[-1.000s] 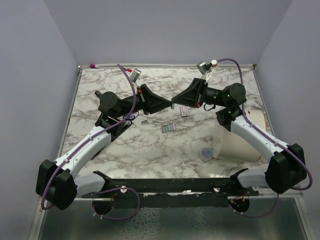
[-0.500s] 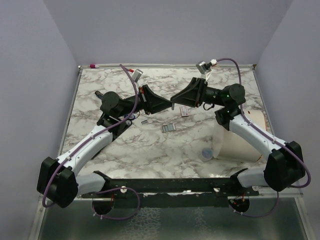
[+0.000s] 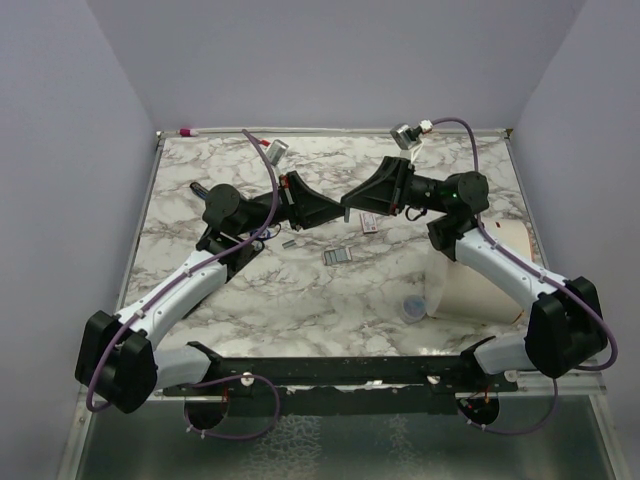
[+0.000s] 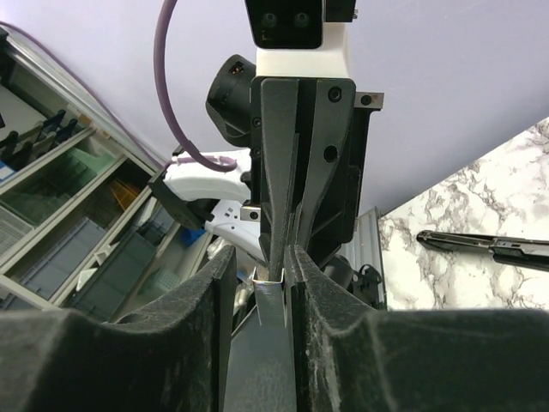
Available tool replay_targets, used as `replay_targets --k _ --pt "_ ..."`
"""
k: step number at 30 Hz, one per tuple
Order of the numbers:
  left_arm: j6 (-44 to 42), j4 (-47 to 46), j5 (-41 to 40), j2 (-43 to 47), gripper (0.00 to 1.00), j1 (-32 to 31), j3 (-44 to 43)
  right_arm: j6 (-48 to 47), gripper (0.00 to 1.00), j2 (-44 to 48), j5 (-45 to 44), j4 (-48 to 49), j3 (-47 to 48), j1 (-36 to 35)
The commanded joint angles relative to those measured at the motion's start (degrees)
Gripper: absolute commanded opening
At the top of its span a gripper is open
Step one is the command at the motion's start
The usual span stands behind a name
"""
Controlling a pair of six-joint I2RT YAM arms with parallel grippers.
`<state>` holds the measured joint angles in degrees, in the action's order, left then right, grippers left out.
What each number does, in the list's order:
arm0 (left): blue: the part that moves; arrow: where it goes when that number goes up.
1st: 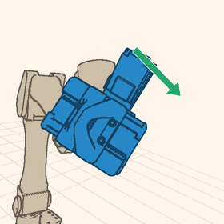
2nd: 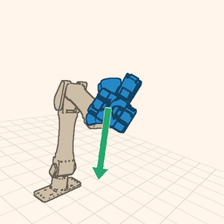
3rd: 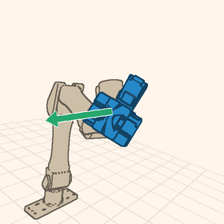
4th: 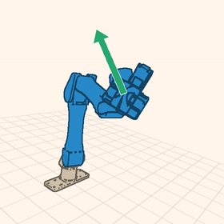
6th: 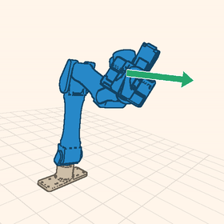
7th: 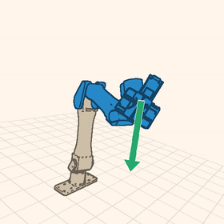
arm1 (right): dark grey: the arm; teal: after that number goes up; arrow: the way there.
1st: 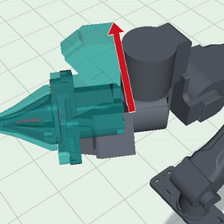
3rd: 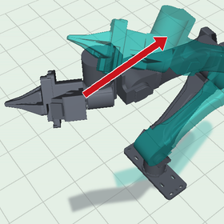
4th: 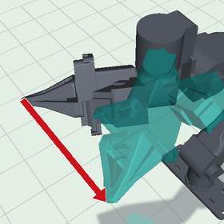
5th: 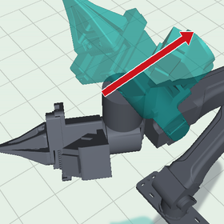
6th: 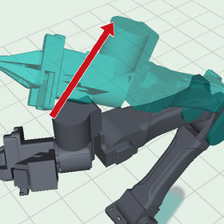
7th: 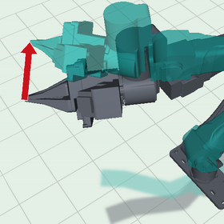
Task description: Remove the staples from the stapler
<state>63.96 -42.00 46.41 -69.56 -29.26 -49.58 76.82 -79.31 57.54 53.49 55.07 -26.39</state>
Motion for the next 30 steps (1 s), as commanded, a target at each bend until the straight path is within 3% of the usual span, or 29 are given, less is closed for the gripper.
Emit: replay_targets --k 1,4,8,20,30 --pt "0.7 -3.0 0.0 -0.5 0.00 0.1 0.9 1.0 0.27 1.1 1.5 2.9 -1.1 -0.2" --pt "1.1 -3.6 -0.2 -0.5 0.00 0.1 1.0 1.0 0.26 1.4 1.3 2.8 -1.3 -0.2" --pt "1.0 -3.5 -0.4 -0.4 0.00 0.1 0.9 0.3 0.34 1.3 1.1 1.0 -1.4 -0.2" --pt "-1.9 0.5 -1.8 0.5 0.00 0.1 0.3 -3.6 0.34 2.8 0.0 -5.8 -1.7 -0.2" --pt "-3.6 2.5 -3.6 1.2 0.00 0.1 0.3 -3.4 0.27 2.9 -0.9 -6.4 -2.0 -0.2"
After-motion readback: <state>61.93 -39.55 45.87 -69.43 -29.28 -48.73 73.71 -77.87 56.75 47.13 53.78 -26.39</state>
